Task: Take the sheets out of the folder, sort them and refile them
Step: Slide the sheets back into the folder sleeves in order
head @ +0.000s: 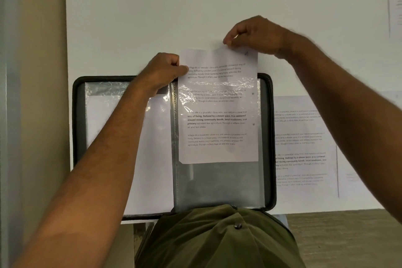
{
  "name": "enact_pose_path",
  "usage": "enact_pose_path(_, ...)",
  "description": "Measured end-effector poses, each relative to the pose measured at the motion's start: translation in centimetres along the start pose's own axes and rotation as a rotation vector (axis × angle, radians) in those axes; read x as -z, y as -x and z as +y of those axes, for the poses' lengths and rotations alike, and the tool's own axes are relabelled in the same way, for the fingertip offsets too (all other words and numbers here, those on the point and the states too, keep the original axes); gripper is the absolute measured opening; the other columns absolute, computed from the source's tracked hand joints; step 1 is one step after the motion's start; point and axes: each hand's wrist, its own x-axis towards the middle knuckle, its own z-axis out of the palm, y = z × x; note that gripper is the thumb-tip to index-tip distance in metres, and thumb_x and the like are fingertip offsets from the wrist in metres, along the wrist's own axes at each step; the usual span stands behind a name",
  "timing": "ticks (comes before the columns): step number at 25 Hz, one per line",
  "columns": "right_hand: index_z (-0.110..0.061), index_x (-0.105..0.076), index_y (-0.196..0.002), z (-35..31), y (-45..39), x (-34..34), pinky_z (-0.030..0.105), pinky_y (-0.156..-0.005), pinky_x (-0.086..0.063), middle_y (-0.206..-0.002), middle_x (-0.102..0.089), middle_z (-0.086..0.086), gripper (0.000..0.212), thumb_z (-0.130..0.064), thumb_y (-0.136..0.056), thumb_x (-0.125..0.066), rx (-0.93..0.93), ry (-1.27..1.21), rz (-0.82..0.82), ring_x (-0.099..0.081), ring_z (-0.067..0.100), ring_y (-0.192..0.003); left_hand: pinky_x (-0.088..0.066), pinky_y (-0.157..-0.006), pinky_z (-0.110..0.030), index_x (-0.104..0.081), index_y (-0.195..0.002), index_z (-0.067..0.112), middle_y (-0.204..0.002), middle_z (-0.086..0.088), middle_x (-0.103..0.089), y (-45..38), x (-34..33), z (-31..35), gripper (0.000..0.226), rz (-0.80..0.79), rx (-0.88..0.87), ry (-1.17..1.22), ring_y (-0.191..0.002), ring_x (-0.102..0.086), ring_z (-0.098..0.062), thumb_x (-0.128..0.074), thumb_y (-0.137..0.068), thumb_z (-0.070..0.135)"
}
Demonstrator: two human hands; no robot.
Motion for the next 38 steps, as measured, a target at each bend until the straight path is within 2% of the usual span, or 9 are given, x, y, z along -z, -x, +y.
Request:
enact_pose_path(3, -0.014, -0.081, -0.105, -0.8, -0.7, -0.6, 0.017, -0.086, -0.052, -0.09, -0.075, -0.022, 0.014, -0.017, -0.097, -0.069, 0.01, 0.197, -0.096, -0.066, -0.005, -0.084, -0.046, -0.071, -0.039, -0.061, -0.091, -0.004, -0.081, -0.011, -0.06, -0.1, 0.1, -0.1, 0.045, -0.026, 0.014, -0.034, -0.072, -0.057, -0.023, -0.074, -0.078, 0.038)
enact_pose_path(6, -0.017, -0.08, -0.102, -1.4, -1.1, -1.0, 0.018, -0.084, -0.05, -0.085, -0.071, -0.024, 0.011, -0.017, -0.098, -0.069, 0.011, 0.301, -0.177, -0.061, -0.012, -0.076, -0.058, -0.089, -0.052, -0.073, -0.104, 0.02, -0.103, -0.01, -0.076, 0.0, 0.1, -0.4, 0.039, -0.019, -0.004, 0.014, -0.095, -0.074, -0.033, -0.077, -0.075, 0.045)
enact_pose_path(9, -0.023, -0.078, -0.096, -1.9, -1.2, -1.3, 0.021, -0.08, -0.047, -0.074, -0.069, -0.027, 0.008, -0.018, -0.097, -0.071, -0.013, 0.394, -0.305, -0.057, -0.013, -0.066, -0.052, -0.077, -0.044, -0.072, -0.102, 0.036, -0.099, -0.006, -0.07, 0.2, 0.0, -0.4, 0.026, 0.025, -0.034, 0.04, -0.085, -0.065, -0.022, -0.077, -0.079, 0.045)
enact_pose_path(14, -0.028, -0.079, -0.097, -2.5, -1.0, -2.5, 0.032, -0.093, -0.048, -0.09, -0.073, -0.017, 0.005, -0.025, -0.093, -0.077, -0.019, 0.526, -0.433, -0.065, 0.007, -0.093, -0.042, -0.071, -0.041, -0.079, -0.094, 0.023, -0.088, -0.008, -0.07, 0.5, 0.0, -0.7, 0.008, -0.057, -0.102, 0.017, -0.079, -0.053, -0.022, -0.077, -0.088, 0.029)
enact_pose_path(18, -0.033, -0.079, -0.092, -3.0, -0.2, -3.7, 0.024, -0.078, -0.046, -0.074, -0.07, -0.026, 0.013, -0.023, -0.094, -0.072, -0.024, 0.601, -0.505, -0.061, 0.002, -0.082, -0.047, -0.078, -0.035, -0.081, -0.086, 0.026, -0.096, -0.007, -0.074, 0.4, 0.0, -0.6, 0.008, -0.164, -0.179, -0.147, -0.081, -0.063, -0.018, -0.083, -0.083, 0.033)
enact_pose_path(24, -0.025, -0.083, -0.096, -3.6, 0.6, -5.3, 0.031, -0.095, -0.053, -0.075, -0.07, -0.034, 0.031, -0.006, -0.094, -0.059, -0.058, 0.705, -0.629, -0.063, -0.012, -0.087, -0.048, -0.058, -0.019, -0.079, -0.083, 0.012, -0.067, 0.003, -0.069, 0.1, 0.1, -0.4, 0.008, -0.275, -0.231, -0.228, -0.061, -0.06, -0.01, -0.084, -0.085, 0.018)
enact_pose_path(28, -0.022, -0.083, -0.088, -3.8, 1.1, -5.9, 0.021, -0.082, -0.048, -0.072, -0.072, -0.027, 0.04, 0.002, -0.091, -0.052, -0.048, 0.753, -0.668, -0.061, -0.017, -0.074, -0.045, -0.058, -0.013, -0.079, -0.083, 0.012, -0.072, 0.003, -0.069, 0.0, 0.0, -0.6, 0.008, -0.251, -0.263, -0.238, -0.062, -0.058, -0.002, -0.084, -0.086, 0.017)
enact_pose_path(34, -0.025, -0.08, -0.073, -4.1, 1.6, -6.4, 0.03, -0.081, -0.049, -0.086, -0.076, -0.022, 0.039, 0.0, -0.085, -0.052, -0.083, 0.815, -0.649, -0.064, -0.002, -0.092, -0.046, -0.057, -0.014, -0.079, -0.082, 0.011, -0.064, 0.009, -0.069, -0.3, -0.2, -0.9, 0.008, -0.259, -0.267, -0.218, -0.058, -0.058, 0.0, -0.084, -0.085, 0.016)
enact_pose_path(38, -0.024, -0.074, -0.076, -3.9, 2.4, -6.2, 0.032, -0.079, -0.049, -0.078, -0.075, -0.012, 0.03, -0.015, -0.096, -0.052, -0.081, 0.804, -0.568, -0.067, 0.014, -0.085, -0.05, -0.075, -0.03, -0.078, -0.08, 0.028, -0.093, 0.002, -0.068, -0.7, -0.4, -1.9, 0.009, -0.188, -0.273, -0.278, -0.081, -0.065, -0.007, -0.085, -0.083, 0.031)
